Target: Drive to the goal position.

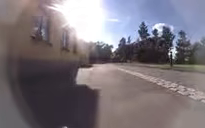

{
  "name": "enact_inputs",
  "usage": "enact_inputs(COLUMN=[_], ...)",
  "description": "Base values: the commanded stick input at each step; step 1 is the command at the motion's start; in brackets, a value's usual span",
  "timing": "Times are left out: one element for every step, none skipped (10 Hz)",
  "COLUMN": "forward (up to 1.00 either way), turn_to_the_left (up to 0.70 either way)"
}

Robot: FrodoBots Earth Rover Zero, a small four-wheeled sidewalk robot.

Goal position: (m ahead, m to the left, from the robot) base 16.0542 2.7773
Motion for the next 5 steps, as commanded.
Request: enact_inputs(forward=[1.00, 1.00, 1.00, 1.00, 1.00], turn_to_the_left=[0.00, 0.00, 0.00, 0.00, 0.00])
